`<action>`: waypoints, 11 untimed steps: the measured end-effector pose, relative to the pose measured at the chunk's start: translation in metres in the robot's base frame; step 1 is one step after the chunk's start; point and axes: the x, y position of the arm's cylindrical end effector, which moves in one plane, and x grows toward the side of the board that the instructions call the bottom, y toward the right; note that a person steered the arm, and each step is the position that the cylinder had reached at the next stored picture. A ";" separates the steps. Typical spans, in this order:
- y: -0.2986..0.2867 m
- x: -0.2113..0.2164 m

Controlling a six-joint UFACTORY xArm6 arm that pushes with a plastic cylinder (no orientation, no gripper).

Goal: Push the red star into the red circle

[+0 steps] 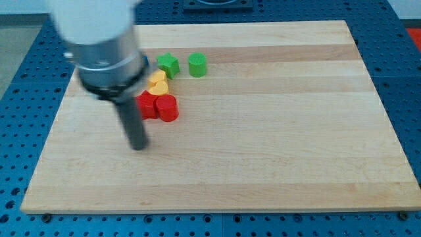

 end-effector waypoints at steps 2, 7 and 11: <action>-0.050 -0.108; 0.026 0.020; 0.015 -0.042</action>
